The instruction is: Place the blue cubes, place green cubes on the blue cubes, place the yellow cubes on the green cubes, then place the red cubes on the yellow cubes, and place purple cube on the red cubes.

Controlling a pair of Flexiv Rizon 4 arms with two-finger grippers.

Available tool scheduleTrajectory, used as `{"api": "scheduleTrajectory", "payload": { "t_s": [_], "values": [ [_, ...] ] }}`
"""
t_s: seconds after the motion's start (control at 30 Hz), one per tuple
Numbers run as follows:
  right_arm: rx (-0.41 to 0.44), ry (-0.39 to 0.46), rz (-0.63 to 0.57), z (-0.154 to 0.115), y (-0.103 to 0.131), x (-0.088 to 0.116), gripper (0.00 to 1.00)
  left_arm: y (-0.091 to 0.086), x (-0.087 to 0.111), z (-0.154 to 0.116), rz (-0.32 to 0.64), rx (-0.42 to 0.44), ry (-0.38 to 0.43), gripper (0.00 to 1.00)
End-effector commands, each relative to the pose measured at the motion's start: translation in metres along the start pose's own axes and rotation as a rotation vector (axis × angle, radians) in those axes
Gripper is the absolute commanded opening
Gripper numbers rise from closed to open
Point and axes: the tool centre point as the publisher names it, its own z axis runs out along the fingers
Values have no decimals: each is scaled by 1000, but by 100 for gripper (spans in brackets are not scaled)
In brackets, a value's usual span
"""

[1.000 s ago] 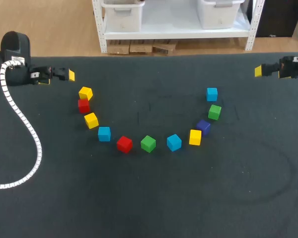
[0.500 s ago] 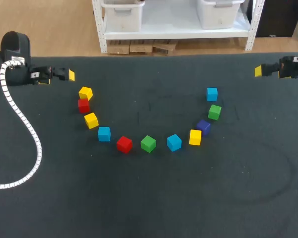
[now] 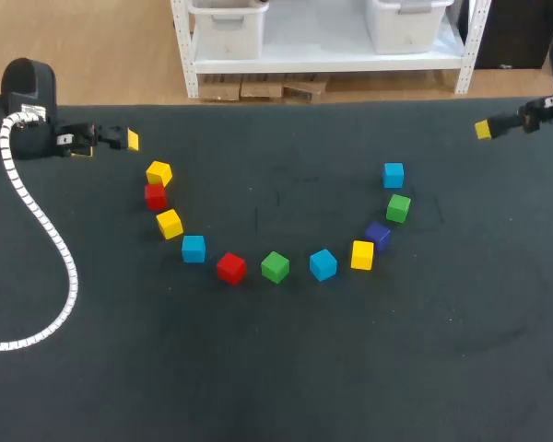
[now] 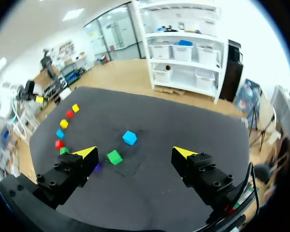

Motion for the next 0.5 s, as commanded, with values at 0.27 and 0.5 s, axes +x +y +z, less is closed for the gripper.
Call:
{"api": "scheduleTrajectory", "payload": {
  "t_s": [0.27,0.5],
  "values": [
    [-379,126,-412,-3,-13,-16,100,0,0,0,0,0,0,100],
    [-531,218,-684,6,-1,-7,100,0,0,0,0,0,0,100]
  ]
}}
